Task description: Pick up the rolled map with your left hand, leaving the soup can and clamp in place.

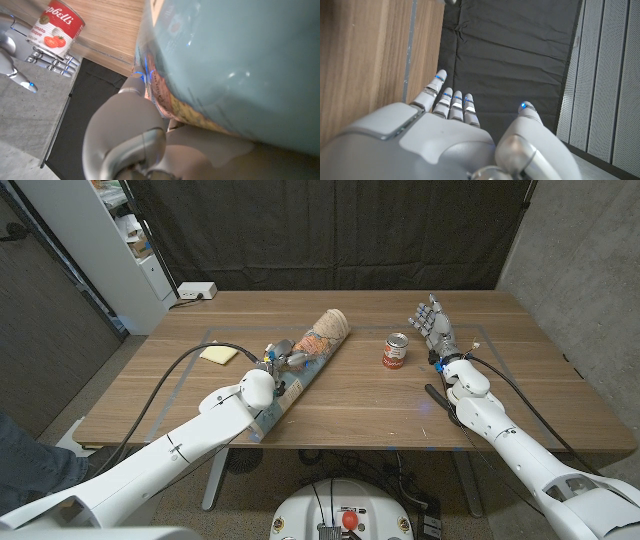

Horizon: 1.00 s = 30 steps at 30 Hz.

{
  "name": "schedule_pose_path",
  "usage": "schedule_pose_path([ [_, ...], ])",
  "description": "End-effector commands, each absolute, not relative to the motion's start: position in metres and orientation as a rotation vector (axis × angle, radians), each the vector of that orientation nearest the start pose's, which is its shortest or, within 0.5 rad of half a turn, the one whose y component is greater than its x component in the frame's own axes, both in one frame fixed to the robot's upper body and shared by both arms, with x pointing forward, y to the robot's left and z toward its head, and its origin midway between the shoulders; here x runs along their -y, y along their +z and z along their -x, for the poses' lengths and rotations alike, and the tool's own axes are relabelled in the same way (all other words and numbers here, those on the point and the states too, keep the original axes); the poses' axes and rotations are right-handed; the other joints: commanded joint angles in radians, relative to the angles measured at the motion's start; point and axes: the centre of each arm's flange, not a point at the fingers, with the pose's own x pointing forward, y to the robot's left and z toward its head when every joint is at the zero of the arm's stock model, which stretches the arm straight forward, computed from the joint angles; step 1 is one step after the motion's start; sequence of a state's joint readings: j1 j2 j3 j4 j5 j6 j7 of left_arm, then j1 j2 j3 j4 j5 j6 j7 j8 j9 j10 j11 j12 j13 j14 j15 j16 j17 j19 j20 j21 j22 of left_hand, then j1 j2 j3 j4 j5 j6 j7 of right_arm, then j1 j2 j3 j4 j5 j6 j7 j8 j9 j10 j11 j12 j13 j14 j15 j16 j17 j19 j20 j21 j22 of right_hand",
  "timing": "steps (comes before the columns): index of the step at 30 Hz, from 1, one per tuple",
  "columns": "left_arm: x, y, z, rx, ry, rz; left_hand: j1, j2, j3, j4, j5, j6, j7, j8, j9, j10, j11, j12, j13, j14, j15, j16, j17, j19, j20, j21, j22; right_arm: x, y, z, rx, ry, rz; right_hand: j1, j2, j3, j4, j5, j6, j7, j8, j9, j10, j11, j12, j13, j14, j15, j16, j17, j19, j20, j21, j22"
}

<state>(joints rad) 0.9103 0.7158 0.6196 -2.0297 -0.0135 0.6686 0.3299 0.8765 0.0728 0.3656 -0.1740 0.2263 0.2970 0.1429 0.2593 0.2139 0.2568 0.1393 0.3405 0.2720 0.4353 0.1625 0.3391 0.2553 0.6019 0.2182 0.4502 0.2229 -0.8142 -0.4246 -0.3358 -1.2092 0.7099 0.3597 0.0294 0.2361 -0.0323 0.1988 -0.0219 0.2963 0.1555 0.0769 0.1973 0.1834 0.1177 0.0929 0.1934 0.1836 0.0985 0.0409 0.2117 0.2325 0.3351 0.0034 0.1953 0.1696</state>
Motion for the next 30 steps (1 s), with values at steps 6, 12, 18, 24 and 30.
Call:
schedule_pose_path([
  [6,-0.1941,-0.0329,-0.5646,0.361,0.048,-0.762,0.02,0.004,0.008,0.003,0.009,0.008,0.018,0.003,0.002,0.013,-0.003,0.007,0.007,0.017,-0.003,0.007,0.005,0.011,0.0,0.008,0.001,0.2929,-0.0215,-0.6623,0.637,0.154,-0.183,0.014,0.001,-0.003,-0.002,0.006,0.007,0.003,0.001,0.006,0.01,0.004,0.003,0.006,0.013,-0.002,0.01,0.001,0.012,0.004,0.003,0.003],
  [12,-0.196,-0.0311,-0.5644,0.369,0.042,-0.746,0.023,0.006,0.01,0.005,0.011,0.009,0.02,0.002,0.003,0.015,-0.003,0.008,0.009,0.018,-0.002,0.006,0.005,0.013,0.0,0.009,0.0,0.293,-0.0204,-0.6621,0.64,0.151,-0.184,0.014,0.002,-0.004,-0.003,0.005,0.009,0.004,0.002,0.006,0.011,0.0,0.003,0.006,0.014,-0.002,0.01,0.001,0.012,0.004,0.003,0.004],
  [18,-0.1969,-0.0305,-0.5642,0.378,0.043,-0.731,0.045,0.009,0.018,-0.001,0.017,0.019,0.021,0.005,0.004,0.024,-0.007,0.011,0.013,0.032,-0.008,0.012,0.006,0.021,-0.001,0.013,-0.001,0.2928,-0.0202,-0.662,0.64,0.149,-0.186,0.014,0.003,-0.004,-0.003,0.005,0.01,0.005,0.002,0.006,0.012,0.002,0.003,0.006,0.014,-0.002,0.01,0.001,0.013,0.005,0.003,0.004],
  [24,-0.1978,-0.0294,-0.5626,0.387,0.046,-0.719,0.059,0.013,0.024,-0.001,0.022,0.031,0.023,0.008,0.006,0.04,-0.014,0.018,0.016,0.044,-0.012,0.016,0.009,0.028,-0.001,0.017,-0.002,0.2929,-0.0197,-0.6617,0.642,0.148,-0.186,0.015,0.004,-0.004,-0.003,0.005,0.01,0.005,0.002,0.006,0.012,0.002,0.003,0.006,0.015,-0.002,0.01,0.001,0.014,0.004,0.003,0.004],
  [30,-0.199,-0.0273,-0.5604,0.392,0.042,-0.708,0.069,0.019,0.03,0.001,0.027,0.039,0.026,0.01,0.007,0.052,-0.015,0.023,0.019,0.063,-0.015,0.023,0.01,0.037,-0.002,0.022,-0.003,0.2932,-0.0185,-0.6609,0.646,0.149,-0.186,0.015,0.004,-0.005,-0.004,0.005,0.011,0.004,0.002,0.006,0.013,0.002,0.003,0.006,0.015,-0.003,0.01,0.001,0.013,0.004,0.003,0.004],
])
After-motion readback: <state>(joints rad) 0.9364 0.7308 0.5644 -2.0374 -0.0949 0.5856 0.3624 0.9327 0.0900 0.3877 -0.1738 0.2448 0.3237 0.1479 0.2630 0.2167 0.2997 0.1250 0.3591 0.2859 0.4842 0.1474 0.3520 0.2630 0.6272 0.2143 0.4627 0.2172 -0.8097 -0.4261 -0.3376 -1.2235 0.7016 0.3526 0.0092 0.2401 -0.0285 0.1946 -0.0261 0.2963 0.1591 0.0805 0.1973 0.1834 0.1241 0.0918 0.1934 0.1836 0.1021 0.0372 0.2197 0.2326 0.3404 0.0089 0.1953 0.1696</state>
